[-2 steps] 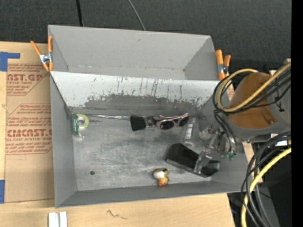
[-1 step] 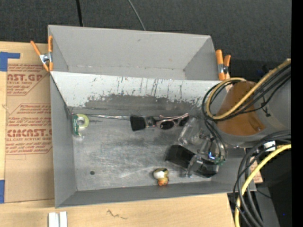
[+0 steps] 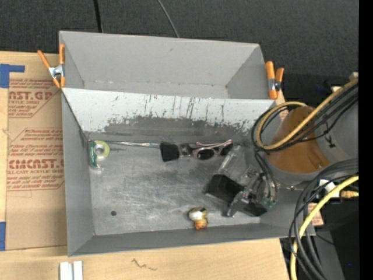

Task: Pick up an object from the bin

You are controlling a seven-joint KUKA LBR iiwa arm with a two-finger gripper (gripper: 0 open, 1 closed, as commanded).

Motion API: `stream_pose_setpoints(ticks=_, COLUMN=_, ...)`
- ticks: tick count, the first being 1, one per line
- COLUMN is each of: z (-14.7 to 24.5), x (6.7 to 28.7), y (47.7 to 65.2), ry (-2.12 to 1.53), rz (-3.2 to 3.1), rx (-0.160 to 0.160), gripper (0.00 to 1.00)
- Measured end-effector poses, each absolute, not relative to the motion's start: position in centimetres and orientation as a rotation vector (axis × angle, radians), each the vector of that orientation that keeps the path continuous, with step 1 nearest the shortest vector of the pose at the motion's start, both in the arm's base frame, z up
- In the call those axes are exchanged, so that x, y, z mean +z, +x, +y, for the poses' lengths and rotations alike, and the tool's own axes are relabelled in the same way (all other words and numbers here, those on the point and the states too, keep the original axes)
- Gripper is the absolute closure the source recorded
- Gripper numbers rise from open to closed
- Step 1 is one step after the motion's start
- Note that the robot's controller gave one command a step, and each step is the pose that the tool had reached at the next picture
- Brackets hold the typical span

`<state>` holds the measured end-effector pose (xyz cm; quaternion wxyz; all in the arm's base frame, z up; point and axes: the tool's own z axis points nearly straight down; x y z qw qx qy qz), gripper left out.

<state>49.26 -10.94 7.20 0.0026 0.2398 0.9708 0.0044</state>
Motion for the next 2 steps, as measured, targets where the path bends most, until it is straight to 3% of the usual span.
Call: stream_pose_setpoints(ticks=2, z=-10.89, x=7.24, y=49.27, ry=0.751, rz=3.045, rx=0.012, gripper=1.0)
